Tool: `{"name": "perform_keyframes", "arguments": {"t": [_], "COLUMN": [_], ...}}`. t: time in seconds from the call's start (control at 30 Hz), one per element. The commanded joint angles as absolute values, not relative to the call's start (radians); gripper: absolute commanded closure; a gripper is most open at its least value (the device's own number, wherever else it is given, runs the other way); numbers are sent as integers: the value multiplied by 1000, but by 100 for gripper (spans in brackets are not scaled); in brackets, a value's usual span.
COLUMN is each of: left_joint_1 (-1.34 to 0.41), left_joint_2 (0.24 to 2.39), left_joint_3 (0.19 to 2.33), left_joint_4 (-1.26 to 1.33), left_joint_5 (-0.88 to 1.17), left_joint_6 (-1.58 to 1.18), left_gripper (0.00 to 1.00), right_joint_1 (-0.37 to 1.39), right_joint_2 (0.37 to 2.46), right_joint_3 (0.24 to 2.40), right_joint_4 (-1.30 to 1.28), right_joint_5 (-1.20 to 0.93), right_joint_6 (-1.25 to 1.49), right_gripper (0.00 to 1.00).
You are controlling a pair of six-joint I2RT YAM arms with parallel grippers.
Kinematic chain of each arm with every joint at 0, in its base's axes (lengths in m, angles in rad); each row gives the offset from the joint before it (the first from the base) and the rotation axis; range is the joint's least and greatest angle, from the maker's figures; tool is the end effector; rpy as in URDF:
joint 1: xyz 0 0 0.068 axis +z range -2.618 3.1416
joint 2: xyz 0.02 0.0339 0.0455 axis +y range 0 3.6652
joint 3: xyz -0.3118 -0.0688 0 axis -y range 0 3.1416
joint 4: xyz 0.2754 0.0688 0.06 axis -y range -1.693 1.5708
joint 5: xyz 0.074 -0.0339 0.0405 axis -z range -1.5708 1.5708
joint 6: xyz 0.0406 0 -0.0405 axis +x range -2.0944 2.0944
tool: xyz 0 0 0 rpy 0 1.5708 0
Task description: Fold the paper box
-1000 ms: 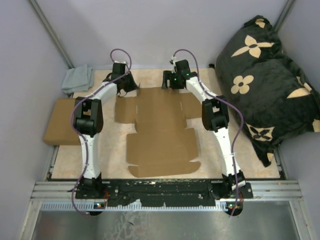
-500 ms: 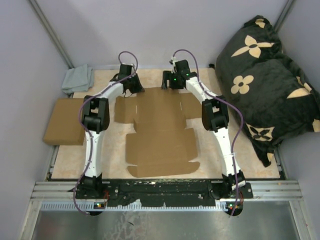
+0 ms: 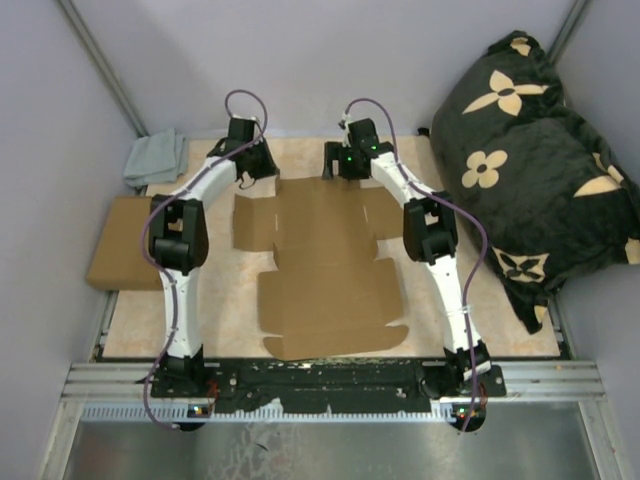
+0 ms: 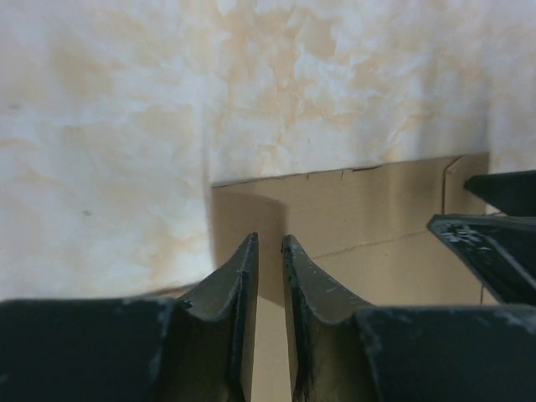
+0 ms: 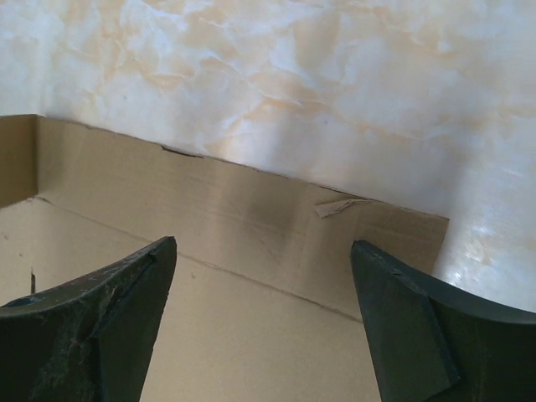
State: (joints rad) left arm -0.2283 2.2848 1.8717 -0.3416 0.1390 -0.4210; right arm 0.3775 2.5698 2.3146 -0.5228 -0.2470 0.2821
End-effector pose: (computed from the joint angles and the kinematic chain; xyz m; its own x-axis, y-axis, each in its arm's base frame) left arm 0.5673 -0.1376 0.2153 -0.7408 -0.2434 -0.6261 0.0216 0.9229 -0.3843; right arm 0.5955 0.2468 0.1912 -0.7712 -0.0154 -0.6364 -0.3172 0.8761 0.3631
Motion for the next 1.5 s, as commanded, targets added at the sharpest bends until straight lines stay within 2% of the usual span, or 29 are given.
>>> {"name": "perform_keyframes", "arguments": {"t": [0.0,0.27,0.7,0.83,1.0,1.3,1.47], "left_joint_1": [-210,-209,-209,-209,-209,-209,-209], "left_joint_2": [2125,1946,1878,1876,1867,1854,1846], "left_joint_3": [1873,1727,1611,1609,1604,1586,1566], "left_joint_4": [-368,-339,-352,-367,-384,-396,-393], "left_joint_5": [49,-16,-11,-7,-4,6,14], "left_joint_6": [-379,-364,-344,-330,-318,-303,-304], "left_gripper": [75,75,75,75,76,76,77], "right_joint_1": [375,372,371,371,371,371,371], "right_joint_2": [2451,2400,2453,2483,2527,2575,2603], "right_joint_3": [2361,2412,2482,2516,2555,2553,2552], "right_joint_4": [-631,-759,-861,-866,-882,-888,-888], "right_joint_5": [-103,46,92,87,82,105,136], "right_joint_6": [253,162,112,110,105,101,107], "right_gripper": [12,11,13,18,31,38,51]}}
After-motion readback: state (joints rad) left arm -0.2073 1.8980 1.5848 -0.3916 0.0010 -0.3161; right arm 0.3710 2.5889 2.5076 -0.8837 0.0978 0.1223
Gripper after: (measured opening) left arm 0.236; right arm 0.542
